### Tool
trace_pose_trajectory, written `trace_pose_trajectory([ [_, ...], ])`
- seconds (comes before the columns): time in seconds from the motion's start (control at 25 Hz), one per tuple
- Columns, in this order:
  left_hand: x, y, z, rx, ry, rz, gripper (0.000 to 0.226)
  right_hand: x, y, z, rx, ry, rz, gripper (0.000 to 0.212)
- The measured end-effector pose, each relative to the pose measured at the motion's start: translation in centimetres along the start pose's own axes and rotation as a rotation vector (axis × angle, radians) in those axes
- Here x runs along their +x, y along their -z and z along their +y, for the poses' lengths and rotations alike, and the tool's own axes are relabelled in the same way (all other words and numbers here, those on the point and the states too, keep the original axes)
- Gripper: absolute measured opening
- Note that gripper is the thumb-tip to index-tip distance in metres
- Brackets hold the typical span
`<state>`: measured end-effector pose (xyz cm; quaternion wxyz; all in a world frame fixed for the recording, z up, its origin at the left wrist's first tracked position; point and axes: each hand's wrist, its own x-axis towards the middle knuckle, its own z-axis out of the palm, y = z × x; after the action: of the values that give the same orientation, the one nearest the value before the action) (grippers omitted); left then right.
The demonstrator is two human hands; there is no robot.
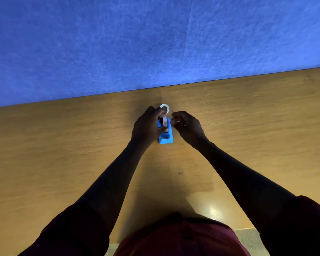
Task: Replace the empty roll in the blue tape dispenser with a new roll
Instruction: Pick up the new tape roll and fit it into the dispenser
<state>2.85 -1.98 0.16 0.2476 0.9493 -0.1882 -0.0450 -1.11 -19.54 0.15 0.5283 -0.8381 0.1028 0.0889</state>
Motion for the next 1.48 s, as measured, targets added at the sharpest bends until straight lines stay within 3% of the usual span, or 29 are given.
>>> trace_pose_trajectory([
  [0.2,0.1,0.1,0.8,-0.091,-0.044,0.037,0.054,0.5,-0.2,-1.4,0.171,-0.018,-0.101,0.048],
  [0.4,-0.1,0.9,0.6,-0.17,-0.069,-0.006,0.059,0.3,-0.1,-1.3,0.272,-0.043,-0.123,0.049],
  [0.48,-0.6,1.3,0.2,-0.345,-0.001,-0.01,0.058,0.2,0.1,-1.3,0.301,-0.048,-0.126,0.051],
  [0.6,-1.1,1.6,-0.3,-0.595,0.207,-0.025,0.036,0.2,0.2,-1.3,0.305,-0.038,-0.142,0.055],
  [0.72,-1.1,1.9,-0.4,-0.724,0.297,-0.04,0.026,0.3,-0.1,-1.5,0.295,-0.012,-0.164,0.055],
  [1.24,-0.9,3.2,-0.5,-0.885,0.329,-0.08,0.02,0.9,-0.1,-2.1,0.227,0.032,-0.17,0.048],
  [1.48,-0.9,3.5,-0.7,-0.902,0.3,-0.119,0.028,1.0,0.0,-1.9,0.221,0.046,-0.188,0.049],
])
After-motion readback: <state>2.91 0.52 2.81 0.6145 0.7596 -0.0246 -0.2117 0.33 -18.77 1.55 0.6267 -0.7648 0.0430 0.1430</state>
